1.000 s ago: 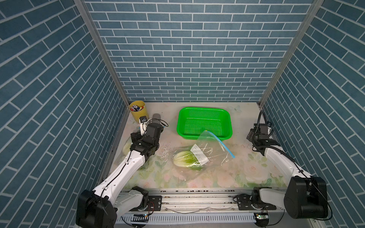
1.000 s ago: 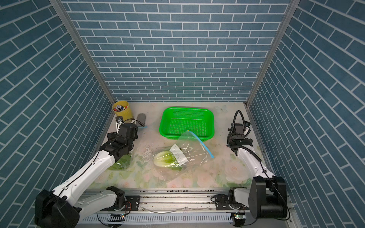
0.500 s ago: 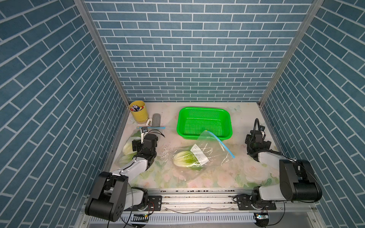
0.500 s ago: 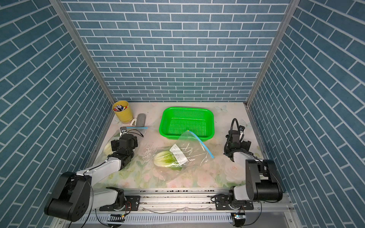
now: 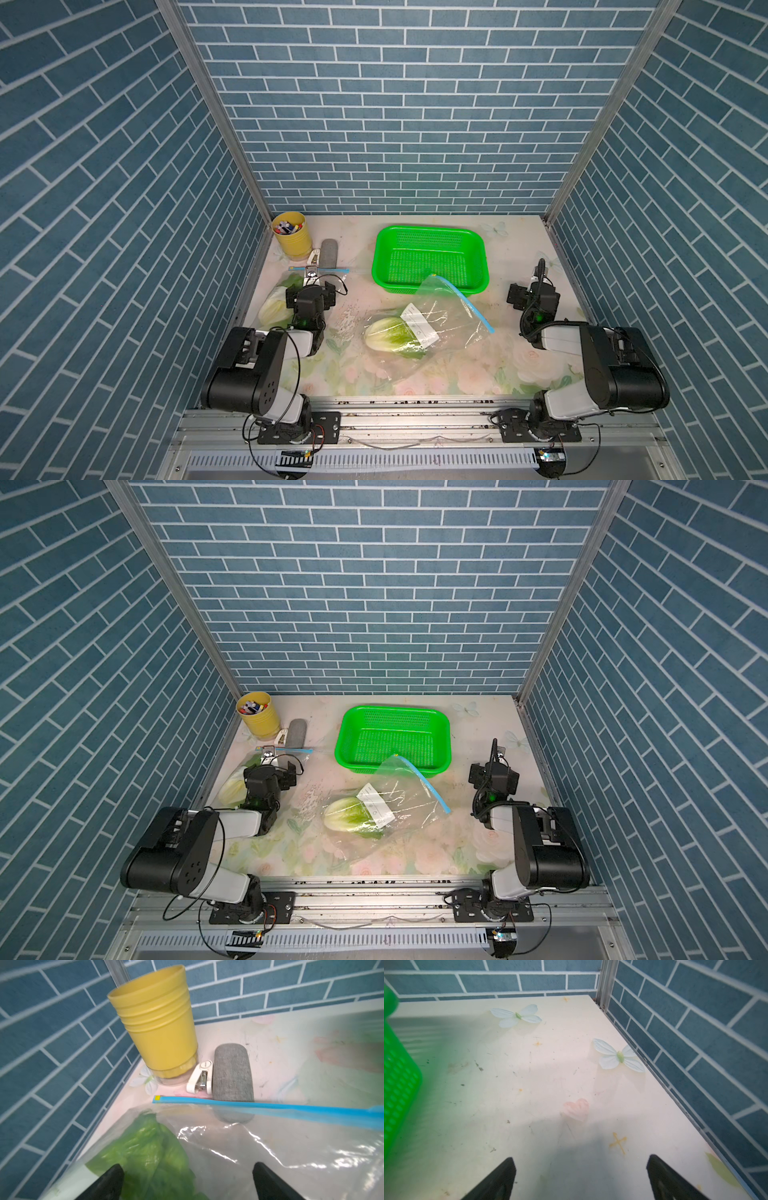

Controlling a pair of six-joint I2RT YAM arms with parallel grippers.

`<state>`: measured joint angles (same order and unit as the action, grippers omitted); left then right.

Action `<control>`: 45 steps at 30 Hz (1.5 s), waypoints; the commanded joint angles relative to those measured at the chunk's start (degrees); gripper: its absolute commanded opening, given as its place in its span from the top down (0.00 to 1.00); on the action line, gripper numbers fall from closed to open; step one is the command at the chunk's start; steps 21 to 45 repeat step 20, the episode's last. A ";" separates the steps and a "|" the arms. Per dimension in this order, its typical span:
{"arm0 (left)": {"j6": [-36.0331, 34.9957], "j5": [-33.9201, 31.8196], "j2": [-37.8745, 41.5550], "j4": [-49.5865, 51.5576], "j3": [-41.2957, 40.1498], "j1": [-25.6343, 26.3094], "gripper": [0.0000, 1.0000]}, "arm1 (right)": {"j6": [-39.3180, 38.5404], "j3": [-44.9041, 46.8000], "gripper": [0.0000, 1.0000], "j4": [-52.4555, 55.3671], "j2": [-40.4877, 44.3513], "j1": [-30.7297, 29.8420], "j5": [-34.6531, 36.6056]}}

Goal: Put the chinese cabbages into a zipper bag and zip it
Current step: Reset both arms

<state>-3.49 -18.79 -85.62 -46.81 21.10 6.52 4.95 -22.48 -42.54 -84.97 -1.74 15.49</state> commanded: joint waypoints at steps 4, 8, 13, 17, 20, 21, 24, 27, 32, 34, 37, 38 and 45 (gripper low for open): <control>1.73 6.68 -0.44 2.26 2.24 -3.36 0.01 | -2.10 0.07 0.01 -5.36 -2.11 2.06 -7.72; 1.73 6.74 -0.14 2.52 2.18 -3.36 0.01 | -1.17 -0.06 0.01 -5.14 -2.26 2.83 -6.91; 1.11 7.59 -0.26 2.93 2.54 -3.18 0.00 | -1.30 0.14 0.01 -6.03 -2.59 2.71 -7.03; 1.17 7.86 -0.46 3.26 2.80 -3.35 0.01 | -1.23 0.07 0.01 -5.81 -2.52 2.78 -7.19; 1.20 8.23 -0.29 3.07 2.55 -3.45 0.01 | -1.20 0.07 0.01 -5.77 -2.50 2.79 -7.21; 1.20 8.23 -0.29 3.07 2.55 -3.45 0.01 | -1.20 0.07 0.01 -5.77 -2.50 2.79 -7.21; 1.20 8.23 -0.29 3.07 2.55 -3.45 0.01 | -1.20 0.07 0.01 -5.77 -2.50 2.79 -7.21; 1.20 8.23 -0.29 3.07 2.55 -3.45 0.01 | -1.20 0.07 0.01 -5.77 -2.50 2.79 -7.21; 1.20 8.23 -0.29 3.07 2.55 -3.45 0.01 | -1.20 0.07 0.01 -5.77 -2.50 2.79 -7.21; 1.20 8.23 -0.29 3.07 2.55 -3.45 0.01 | -1.20 0.07 0.01 -5.77 -2.50 2.79 -7.21; 1.20 8.23 -0.29 3.07 2.55 -3.45 0.01 | -1.20 0.07 0.01 -5.77 -2.50 2.79 -7.21; 1.20 8.23 -0.29 3.07 2.55 -3.45 0.01 | -1.20 0.07 0.01 -5.77 -2.50 2.79 -7.21; 1.20 8.23 -0.29 3.07 2.55 -3.45 0.01 | -1.20 0.07 0.01 -5.77 -2.50 2.79 -7.21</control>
